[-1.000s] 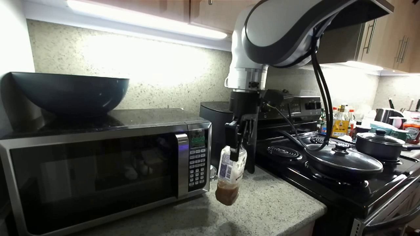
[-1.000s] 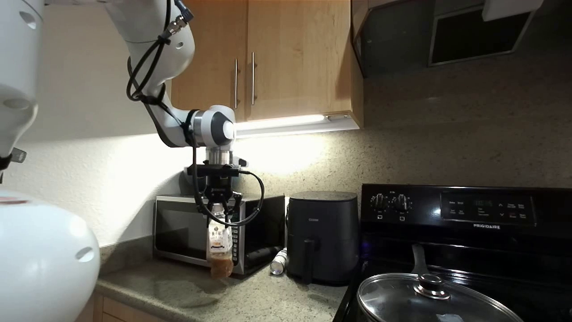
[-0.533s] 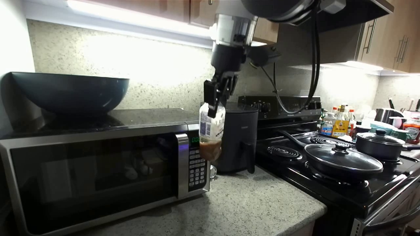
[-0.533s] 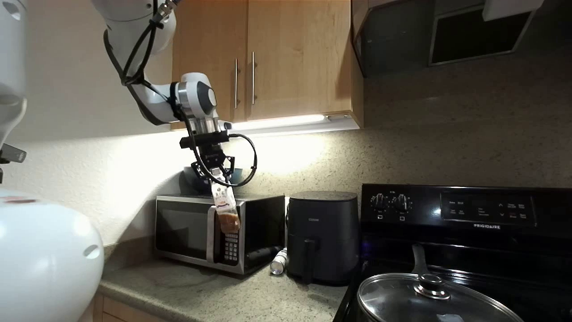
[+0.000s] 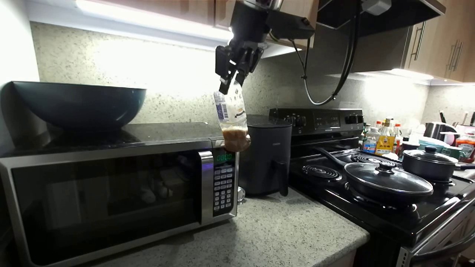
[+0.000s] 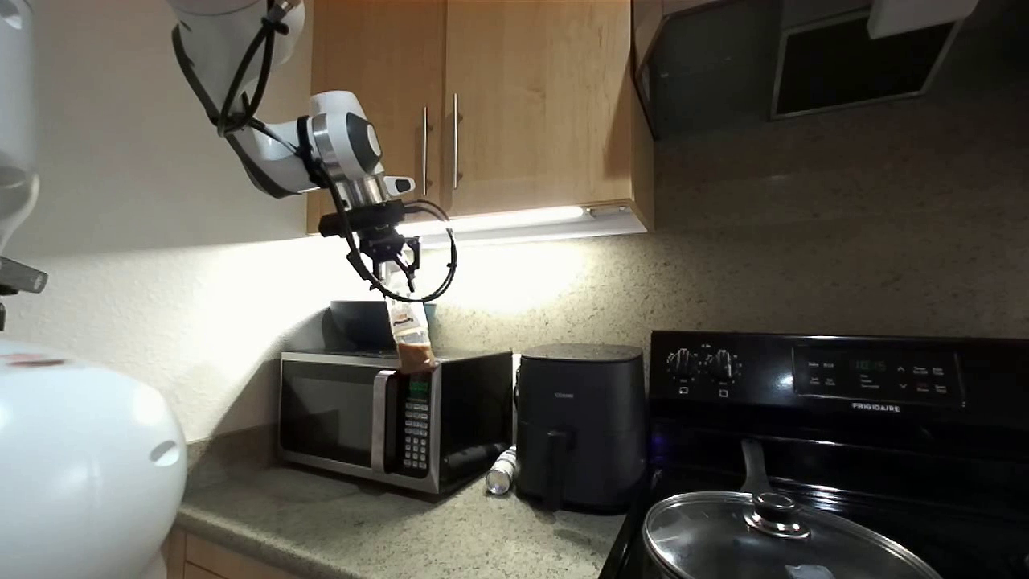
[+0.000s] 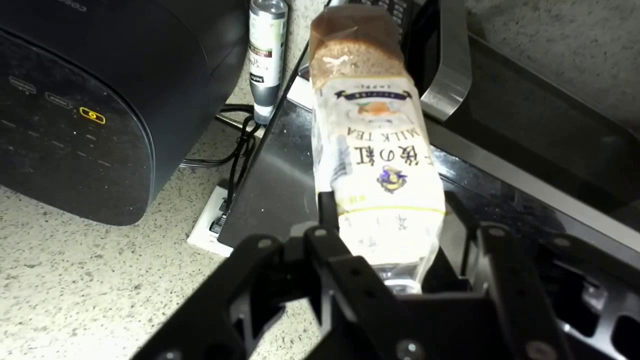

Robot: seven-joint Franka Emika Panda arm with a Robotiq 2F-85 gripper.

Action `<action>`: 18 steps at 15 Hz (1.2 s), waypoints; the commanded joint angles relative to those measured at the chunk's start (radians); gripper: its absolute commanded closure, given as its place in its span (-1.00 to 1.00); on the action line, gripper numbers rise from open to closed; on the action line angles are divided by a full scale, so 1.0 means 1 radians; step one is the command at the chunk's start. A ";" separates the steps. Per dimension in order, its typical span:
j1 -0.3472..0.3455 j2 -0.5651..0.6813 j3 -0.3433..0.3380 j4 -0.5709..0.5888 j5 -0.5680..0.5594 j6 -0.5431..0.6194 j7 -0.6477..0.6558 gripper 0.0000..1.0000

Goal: Pick up the bottle from the counter and put it on top of the microwave

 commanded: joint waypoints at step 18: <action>-0.019 0.141 -0.043 -0.012 0.203 0.429 -0.075 0.48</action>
